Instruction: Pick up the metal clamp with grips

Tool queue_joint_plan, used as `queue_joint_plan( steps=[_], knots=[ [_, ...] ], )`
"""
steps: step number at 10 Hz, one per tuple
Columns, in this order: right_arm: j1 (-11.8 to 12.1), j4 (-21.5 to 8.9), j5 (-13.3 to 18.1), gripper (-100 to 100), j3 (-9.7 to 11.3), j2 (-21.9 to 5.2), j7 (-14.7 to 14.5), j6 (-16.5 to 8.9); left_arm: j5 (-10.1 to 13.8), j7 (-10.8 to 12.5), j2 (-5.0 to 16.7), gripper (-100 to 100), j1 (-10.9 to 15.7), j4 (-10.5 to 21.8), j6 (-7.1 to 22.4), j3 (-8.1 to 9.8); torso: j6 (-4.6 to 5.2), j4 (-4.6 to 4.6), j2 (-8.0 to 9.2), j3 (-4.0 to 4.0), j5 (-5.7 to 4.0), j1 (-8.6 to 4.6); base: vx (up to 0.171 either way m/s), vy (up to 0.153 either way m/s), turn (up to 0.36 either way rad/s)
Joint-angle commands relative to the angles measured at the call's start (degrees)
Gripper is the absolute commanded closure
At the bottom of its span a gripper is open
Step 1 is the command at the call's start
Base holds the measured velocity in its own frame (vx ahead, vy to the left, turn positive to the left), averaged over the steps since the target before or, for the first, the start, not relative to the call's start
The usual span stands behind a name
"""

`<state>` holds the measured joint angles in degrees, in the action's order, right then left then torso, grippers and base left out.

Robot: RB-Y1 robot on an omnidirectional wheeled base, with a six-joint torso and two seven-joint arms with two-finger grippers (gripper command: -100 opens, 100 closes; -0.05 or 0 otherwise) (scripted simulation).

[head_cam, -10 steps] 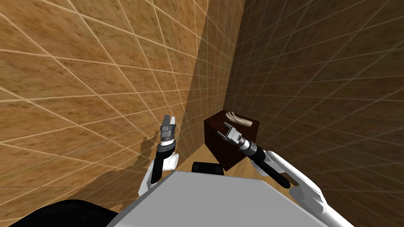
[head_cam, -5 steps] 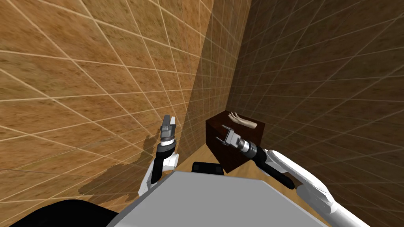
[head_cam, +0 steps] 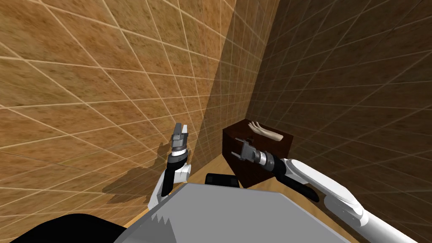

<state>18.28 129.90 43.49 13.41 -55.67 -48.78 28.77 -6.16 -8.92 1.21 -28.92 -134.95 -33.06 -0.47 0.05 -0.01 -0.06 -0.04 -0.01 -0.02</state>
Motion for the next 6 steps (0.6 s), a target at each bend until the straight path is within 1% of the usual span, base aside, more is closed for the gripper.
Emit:
queue_joint_plan(
  steps=[1, 2, 3, 4, 5, 6],
  knots=[
    [-0.31, 0.05, 1.15, -100, 0.30, -2.29, -2.51, -0.18, 0.00, 0.00, 0.00, 0, 0.00, 0.00, 0.00, 0.00, 0.00, 0.00, 0.00, 0.00, 0.00, 0.00, 0.007, -0.006, -0.024],
    [-1.18, 0.17, 3.59, -100, 1.51, -4.26, -4.46, 0.18, 0.00, 0.00, 0.00, 0, 0.00, 0.00, 0.00, 0.00, 0.02, 0.01, 0.03, 0.01, -0.01, 0.00, 0.012, 0.000, 0.235],
    [-1.18, 0.17, 5.20, -100, 1.51, -5.88, -6.23, 0.18, 0.00, 0.00, 0.00, 0, 0.01, 0.00, 0.00, 0.00, -0.05, 0.00, 0.00, 0.00, 0.00, 0.03, 0.013, -0.008, 0.127],
    [-1.18, 0.17, 5.38, -100, 1.51, -7.02, -7.66, 0.18, 0.00, 0.00, 0.00, 0, 0.00, 0.00, 0.00, 0.00, 0.00, 0.00, -0.01, -0.01, 0.00, 0.01, 0.006, -0.005, -0.019],
    [-2.06, 0.31, 7.97, -100, 2.75, -8.83, -9.61, 0.53, 0.00, 0.00, 0.00, 0, 0.00, 0.00, 0.00, 0.00, 0.02, 0.01, 0.03, 0.01, 0.00, 0.01, 0.010, -0.001, 0.200],
    [-2.06, 0.31, 9.56, -100, 2.75, -10.67, -11.07, 0.53, 0.00, 0.00, 0.00, 0, 0.01, 0.00, 0.00, 0.00, -0.04, 0.00, 0.00, 0.00, 0.00, 0.03, 0.013, -0.010, 0.145]
  ],
)
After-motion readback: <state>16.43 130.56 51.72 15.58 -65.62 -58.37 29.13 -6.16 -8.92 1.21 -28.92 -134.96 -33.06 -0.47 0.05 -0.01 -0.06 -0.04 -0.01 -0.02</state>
